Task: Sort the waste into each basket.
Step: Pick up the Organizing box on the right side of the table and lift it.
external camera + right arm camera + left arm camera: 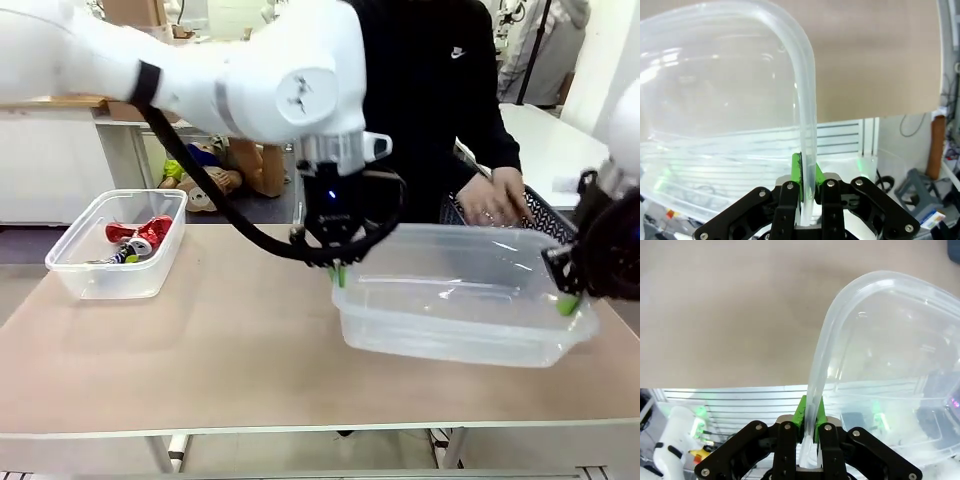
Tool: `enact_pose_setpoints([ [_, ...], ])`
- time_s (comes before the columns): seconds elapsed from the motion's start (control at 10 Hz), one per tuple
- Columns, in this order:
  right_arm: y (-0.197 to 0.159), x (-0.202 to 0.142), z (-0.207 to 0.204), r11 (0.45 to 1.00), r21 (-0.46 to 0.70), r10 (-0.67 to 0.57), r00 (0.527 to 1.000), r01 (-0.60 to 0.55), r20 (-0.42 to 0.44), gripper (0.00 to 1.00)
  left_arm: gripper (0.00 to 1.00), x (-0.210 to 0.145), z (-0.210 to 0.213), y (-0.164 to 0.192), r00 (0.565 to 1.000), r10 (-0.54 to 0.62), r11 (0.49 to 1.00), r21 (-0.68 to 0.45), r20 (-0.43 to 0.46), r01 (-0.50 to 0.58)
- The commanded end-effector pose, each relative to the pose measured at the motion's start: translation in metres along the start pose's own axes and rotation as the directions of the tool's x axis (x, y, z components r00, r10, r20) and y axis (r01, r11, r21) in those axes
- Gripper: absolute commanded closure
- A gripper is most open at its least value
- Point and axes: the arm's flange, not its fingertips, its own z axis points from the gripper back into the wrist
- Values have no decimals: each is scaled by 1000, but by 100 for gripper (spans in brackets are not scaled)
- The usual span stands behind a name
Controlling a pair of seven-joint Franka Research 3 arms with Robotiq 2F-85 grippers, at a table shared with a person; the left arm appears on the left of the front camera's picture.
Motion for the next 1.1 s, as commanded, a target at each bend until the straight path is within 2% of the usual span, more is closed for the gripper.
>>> enact_pose_setpoints([
  [0.0, 36, 9, 31, 1000, -9, -9, 1000, 9, -29, 100, 100, 17, 27, 37, 999, -20, 999, 40, 30, 19],
  [0.2, 69, 35, 40, 999, -39, -30, 999, 29, -39, 100, 100, 17, 54, 80, 994, 16, 1000, 3, 111, -17],
  [0.4, 108, 67, 39, 998, -46, -34, 999, 33, -9, 100, 100, 17, 71, 121, 984, 91, 996, -35, 155, -87],
  [0.5, 126, 83, 36, 999, -44, -30, 999, 28, -25, 100, 100, 21, 73, 136, 978, 120, 992, -44, 169, -115],
  [0.7, 148, 116, 26, 999, -18, -34, 998, 33, -57, 100, 100, 46, 61, 155, 975, 163, 986, -46, 153, -158],
  [1.0, 152, 137, 6, 999, -35, -44, 992, 40, -120, 100, 100, 90, 39, 160, 980, 175, 984, -47, 96, -171],
])
